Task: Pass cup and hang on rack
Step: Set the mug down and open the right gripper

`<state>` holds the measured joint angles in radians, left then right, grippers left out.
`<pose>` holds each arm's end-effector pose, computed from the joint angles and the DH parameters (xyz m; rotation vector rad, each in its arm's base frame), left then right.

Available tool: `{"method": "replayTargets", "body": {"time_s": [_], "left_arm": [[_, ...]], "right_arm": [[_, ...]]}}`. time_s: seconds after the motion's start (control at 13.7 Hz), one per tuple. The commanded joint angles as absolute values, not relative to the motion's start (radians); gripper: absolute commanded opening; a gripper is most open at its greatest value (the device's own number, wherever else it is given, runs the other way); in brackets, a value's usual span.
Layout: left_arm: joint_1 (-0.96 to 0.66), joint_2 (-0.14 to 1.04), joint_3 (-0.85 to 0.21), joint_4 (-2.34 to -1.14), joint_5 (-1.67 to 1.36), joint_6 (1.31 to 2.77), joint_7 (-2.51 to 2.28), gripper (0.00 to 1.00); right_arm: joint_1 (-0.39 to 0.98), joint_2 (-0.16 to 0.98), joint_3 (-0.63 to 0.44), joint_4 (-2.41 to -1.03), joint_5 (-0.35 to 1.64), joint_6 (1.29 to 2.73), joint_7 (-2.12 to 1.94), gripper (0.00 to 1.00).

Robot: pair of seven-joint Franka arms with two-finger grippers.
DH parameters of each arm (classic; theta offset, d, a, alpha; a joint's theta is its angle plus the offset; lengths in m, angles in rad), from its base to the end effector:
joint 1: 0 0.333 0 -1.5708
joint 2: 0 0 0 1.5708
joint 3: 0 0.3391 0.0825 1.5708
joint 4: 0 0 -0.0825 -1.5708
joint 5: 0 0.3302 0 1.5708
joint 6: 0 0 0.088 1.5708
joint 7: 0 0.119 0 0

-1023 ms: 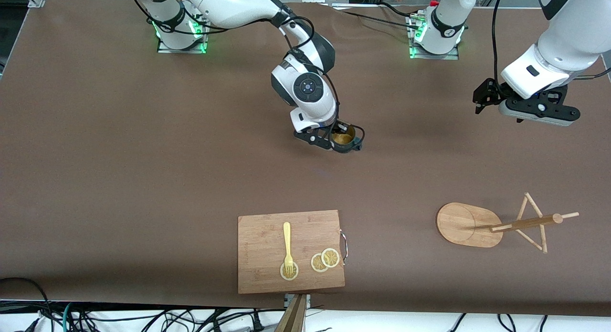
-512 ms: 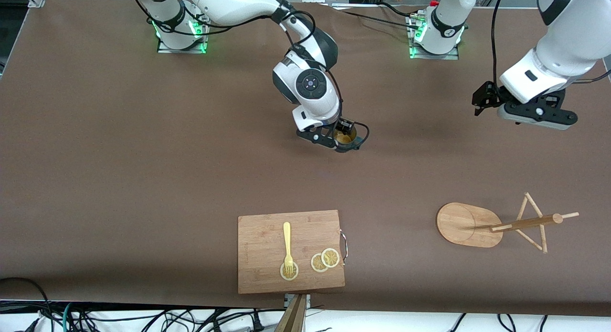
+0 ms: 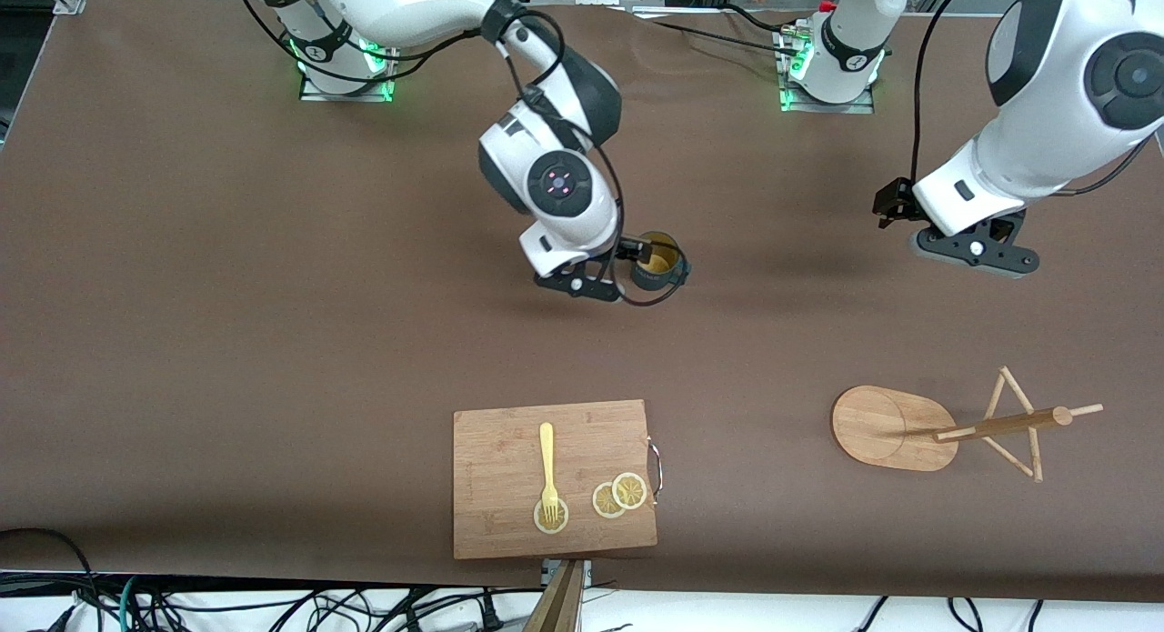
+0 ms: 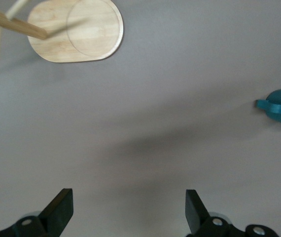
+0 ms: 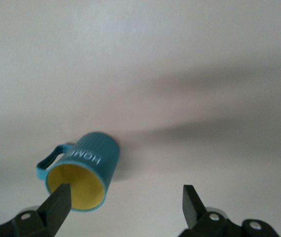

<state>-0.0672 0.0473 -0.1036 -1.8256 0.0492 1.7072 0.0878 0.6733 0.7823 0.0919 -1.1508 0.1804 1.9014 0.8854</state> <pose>0.4991 -0.0798 0.5167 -3.0533 0.4141 0.2524 0.5234 0.4948 0.3575 -2.9735 0.3093 0.2880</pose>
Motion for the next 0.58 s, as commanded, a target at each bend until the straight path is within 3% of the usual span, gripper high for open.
{"method": "replayTargets", "body": {"time_s": [0.0,0.51], "left_arm": [[-0.074,0.069,-0.106,-1.793,-0.044,1.677,0.249,1.0],[-0.038,0.234,-0.103,-1.799,-0.385,1.638,1.005,1.0]], "right_arm": [[0.617,0.736,0.1,-1.152,0.131,1.852,0.778,1.0],[0.424,0.629,0.1,-1.152,0.074,1.683,0.444,1.0]]}}
